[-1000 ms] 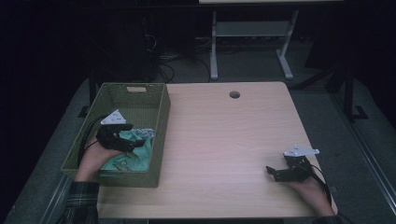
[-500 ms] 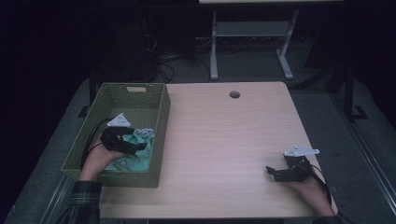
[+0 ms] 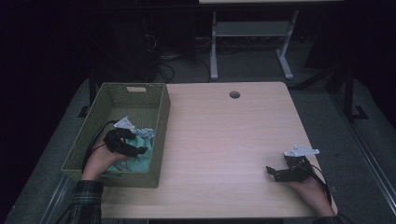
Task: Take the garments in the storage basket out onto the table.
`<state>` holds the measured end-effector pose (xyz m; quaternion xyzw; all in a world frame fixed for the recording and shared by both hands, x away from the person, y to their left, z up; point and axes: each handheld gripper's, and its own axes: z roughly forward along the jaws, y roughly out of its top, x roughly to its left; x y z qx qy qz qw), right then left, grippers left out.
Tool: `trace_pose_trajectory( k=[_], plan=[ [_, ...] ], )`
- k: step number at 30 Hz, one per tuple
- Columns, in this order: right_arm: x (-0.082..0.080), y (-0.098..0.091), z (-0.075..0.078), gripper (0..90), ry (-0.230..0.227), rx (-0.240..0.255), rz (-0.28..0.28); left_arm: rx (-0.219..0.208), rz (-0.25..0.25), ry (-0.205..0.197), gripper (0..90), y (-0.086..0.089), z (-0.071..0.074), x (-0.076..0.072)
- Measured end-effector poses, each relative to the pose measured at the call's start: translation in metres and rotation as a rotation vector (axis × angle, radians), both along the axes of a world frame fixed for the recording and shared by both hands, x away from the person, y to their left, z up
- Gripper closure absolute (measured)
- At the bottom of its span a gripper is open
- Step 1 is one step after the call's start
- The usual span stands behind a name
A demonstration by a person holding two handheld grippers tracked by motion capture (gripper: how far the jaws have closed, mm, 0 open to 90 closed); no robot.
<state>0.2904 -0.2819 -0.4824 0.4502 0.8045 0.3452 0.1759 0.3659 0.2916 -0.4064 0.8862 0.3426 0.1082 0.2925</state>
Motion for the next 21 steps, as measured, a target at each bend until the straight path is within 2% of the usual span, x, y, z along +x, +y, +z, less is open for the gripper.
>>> trace_pose_trajectory(
  k=[4,10,14,18,21],
  plan=[
    [0.0,0.0,0.0,8.6,0.0,0.0,0.0,0.016,-0.004,0.02,25.4,-0.0005,-0.0018,0.0013],
    [0.0,0.0,-0.0001,8.6,-0.001,0.0,0.0,0.007,0.004,0.052,32.0,-0.0007,-0.0037,0.0016],
    [0.0001,-0.0001,-0.0001,8.6,-0.001,-0.001,0.001,0.031,-0.001,0.066,36.3,-0.0015,-0.0057,0.0027],
    [0.0,0.0,-0.0001,8.6,0.0,0.0,0.0,0.034,0.003,0.081,42.9,-0.0014,-0.0061,0.0026],
    [0.0,0.0,0.0,8.6,0.0,0.0,0.0,0.047,-0.015,0.088,49.6,-0.0019,-0.0066,0.003]
  ],
)
